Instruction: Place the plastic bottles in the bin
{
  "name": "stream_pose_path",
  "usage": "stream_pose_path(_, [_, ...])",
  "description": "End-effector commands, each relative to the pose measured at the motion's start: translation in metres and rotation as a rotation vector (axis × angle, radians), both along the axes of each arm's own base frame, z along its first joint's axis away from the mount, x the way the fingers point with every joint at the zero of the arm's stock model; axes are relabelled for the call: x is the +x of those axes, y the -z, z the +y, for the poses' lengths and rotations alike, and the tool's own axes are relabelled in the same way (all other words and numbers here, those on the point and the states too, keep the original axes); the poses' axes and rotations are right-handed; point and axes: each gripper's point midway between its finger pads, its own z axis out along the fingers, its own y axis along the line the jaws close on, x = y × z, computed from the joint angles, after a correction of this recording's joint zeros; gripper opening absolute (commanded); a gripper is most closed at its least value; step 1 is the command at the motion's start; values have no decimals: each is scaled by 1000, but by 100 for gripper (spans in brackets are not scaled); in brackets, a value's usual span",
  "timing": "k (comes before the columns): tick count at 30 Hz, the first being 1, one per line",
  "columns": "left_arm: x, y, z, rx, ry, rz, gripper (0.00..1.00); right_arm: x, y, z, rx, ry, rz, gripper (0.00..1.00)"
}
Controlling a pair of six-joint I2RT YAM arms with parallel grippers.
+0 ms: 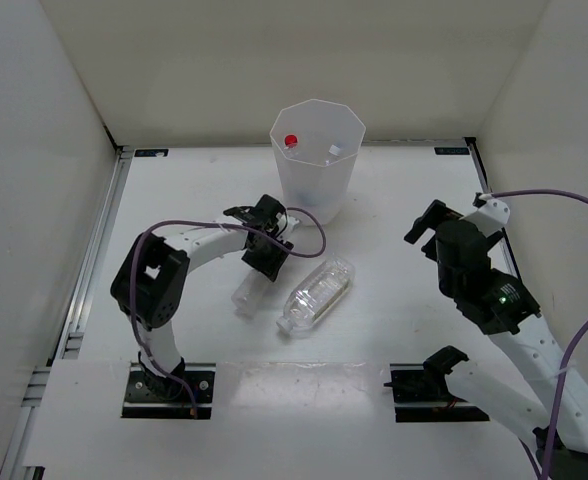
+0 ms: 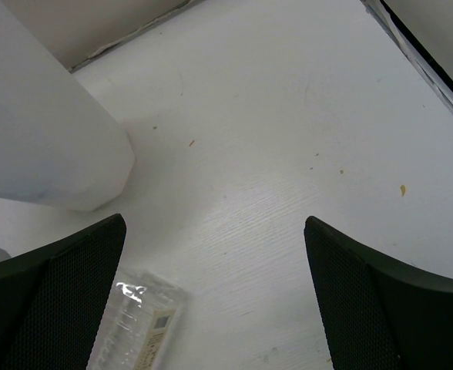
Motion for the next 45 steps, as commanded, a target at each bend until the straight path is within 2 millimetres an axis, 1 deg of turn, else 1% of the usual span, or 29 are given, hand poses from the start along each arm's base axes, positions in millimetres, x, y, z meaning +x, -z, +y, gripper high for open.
stream_pose_path(1, [8, -50, 5, -67, 30, -123, 10, 5, -8, -1, 0, 24, -18, 100])
stream_pose_path(5, [17, -91, 28, -52, 35, -242, 10, 9, -19, 1, 10, 18, -54, 100])
stream_pose_path(9, [31, -138, 58, -36, -1, -392, 10, 12, -14, 4, 18, 22, -51, 100])
stream_pose_path(10, [36, -162, 63, -57, -23, -457, 10, 12, -14, 2, 14, 30, -53, 100])
stream_pose_path(12, [43, -183, 78, -44, -77, -525, 10, 12, -15, 1, 22, 43, -58, 100])
stream_pose_path(13, [46, -207, 80, -59, -95, -588, 10, 13, -16, -2, 32, 66, -67, 100])
stream_pose_path(15, [56, -235, 91, -49, -147, -672, 10, 10, -14, -6, 68, 103, -77, 100])
stream_pose_path(16, [65, -273, 89, -92, -173, -774, 10, 7, -10, -9, 74, 117, -76, 100])
stream_pose_path(18, [77, -315, 85, -148, -197, -882, 10, 6, 0, -9, 84, 125, -63, 100])
stream_pose_path(19, [83, -358, 82, -205, -213, -975, 10, 6, 4, -9, 99, 133, -61, 100])
stream_pose_path(21, [109, -392, 68, -259, -219, -1052, 10, 5, 12, -6, 100, 122, -40, 100])
stream_pose_path(22, [115, -406, 52, -309, -192, -1063, 10, 7, 15, -1, 110, 106, -24, 100])
stream_pose_path(23, [136, -437, 38, -356, -186, -1117, 10, 7, 24, 0, 90, 107, 2, 100])
stream_pose_path(25, [153, -461, 13, -422, -142, -1153, 10, 7, 28, 3, 106, 105, 18, 100])
stream_pose_path(26, [147, -507, 0, -511, -124, -1235, 10, 9, 32, 6, 101, 97, 34, 100])
stream_pose_path(27, [174, -489, -23, -511, -103, -1210, 10, 9, 37, 9, 109, 91, 56, 100])
stream_pose_path(28, [178, -495, -38, -551, -67, -1223, 10, 7, 40, 10, 114, 86, 68, 100])
stream_pose_path(29, [176, -517, -42, -616, -69, -1259, 12, 8, 42, 13, 129, 86, 76, 100])
stream_pose_path(30, [191, -500, -61, -629, -57, -1229, 13, 4, 48, 12, 126, 84, 105, 100])
stream_pose_path(32, [195, -504, -71, -689, -53, -1236, 17, 0, 60, 17, 163, 90, 148, 100])
stream_pose_path(33, [206, -482, -80, -674, -42, -1201, 17, -2, 63, 18, 175, 89, 160, 100])
stream_pose_path(34, [204, -475, -92, -695, -19, -1182, 17, -6, 74, 18, 170, 90, 191, 100])
stream_pose_path(35, [207, -470, -95, -699, -10, -1176, 18, -7, 78, 20, 191, 93, 199, 100])
stream_pose_path(38, [206, -452, -125, -698, 42, -1159, 18, -13, 89, 21, 217, 93, 219, 99])
stream_pose_path(39, [199, -452, -135, -702, 77, -1159, 19, -13, 90, 23, 239, 96, 220, 99])
stream_pose_path(41, [200, -436, -145, -686, 96, -1133, 24, -17, 100, 23, 233, 98, 249, 99])
stream_pose_path(42, [206, -419, -145, -649, 88, -1112, 33, -17, 101, 26, 254, 93, 255, 99])
stream_pose_path(43, [206, -416, -142, -637, 78, -1108, 61, -18, 102, 28, 261, 84, 262, 100])
stream_pose_path(45, [210, -404, -135, -595, 40, -1097, 87, -18, 106, 38, 271, 52, 290, 100])
